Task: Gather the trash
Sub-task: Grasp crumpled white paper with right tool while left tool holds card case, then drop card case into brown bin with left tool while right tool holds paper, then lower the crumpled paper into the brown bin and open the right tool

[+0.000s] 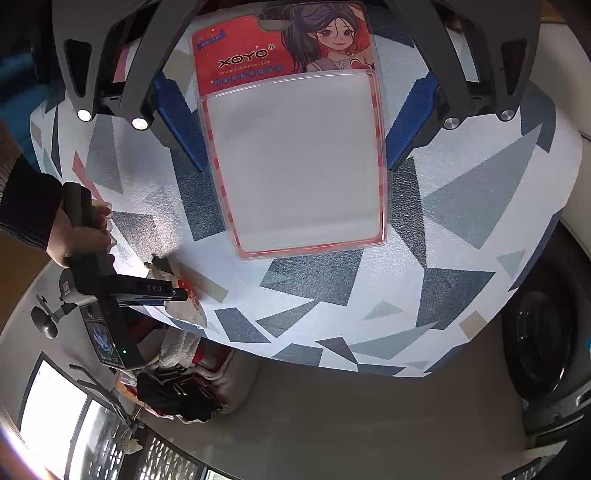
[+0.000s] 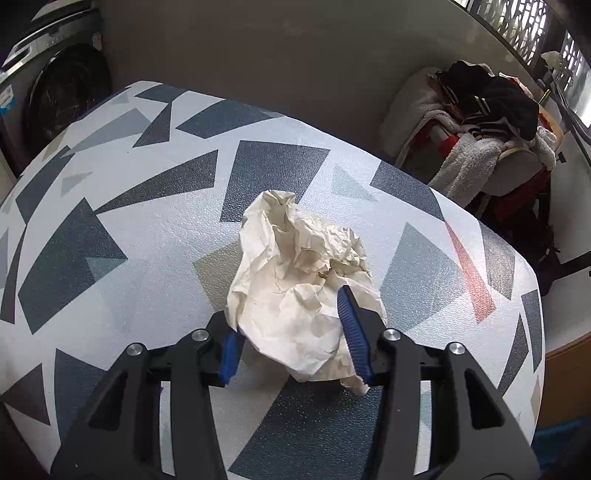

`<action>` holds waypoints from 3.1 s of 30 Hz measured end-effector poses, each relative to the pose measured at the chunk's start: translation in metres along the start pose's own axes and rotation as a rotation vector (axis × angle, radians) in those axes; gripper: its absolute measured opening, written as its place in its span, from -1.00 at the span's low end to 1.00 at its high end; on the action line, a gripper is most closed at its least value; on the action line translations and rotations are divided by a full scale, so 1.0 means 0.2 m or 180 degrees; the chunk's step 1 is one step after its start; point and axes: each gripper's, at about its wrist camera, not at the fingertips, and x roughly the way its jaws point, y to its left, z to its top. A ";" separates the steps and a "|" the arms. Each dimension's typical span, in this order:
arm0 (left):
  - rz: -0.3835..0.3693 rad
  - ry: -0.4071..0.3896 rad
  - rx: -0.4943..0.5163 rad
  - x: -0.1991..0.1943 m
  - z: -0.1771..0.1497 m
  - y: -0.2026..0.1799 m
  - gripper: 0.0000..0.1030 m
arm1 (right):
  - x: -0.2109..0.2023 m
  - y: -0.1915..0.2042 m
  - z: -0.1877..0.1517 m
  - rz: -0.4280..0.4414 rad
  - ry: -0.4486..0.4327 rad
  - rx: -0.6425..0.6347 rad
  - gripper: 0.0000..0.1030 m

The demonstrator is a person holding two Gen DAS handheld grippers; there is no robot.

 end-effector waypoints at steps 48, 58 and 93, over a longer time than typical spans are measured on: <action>-0.0480 0.0426 0.0902 -0.27 -0.78 -0.39 0.80 | -1.18 0.19 -1.13 0.0885 -0.0598 0.0589 -0.19; -0.0534 0.0523 0.0956 -0.29 -0.83 -0.41 0.82 | -1.19 0.22 -1.18 0.0924 -0.0548 0.0567 -0.19; -0.0159 -0.0204 0.0317 -0.57 -0.55 -0.03 0.88 | -0.89 0.72 -1.46 0.1761 0.0976 -0.0047 -0.11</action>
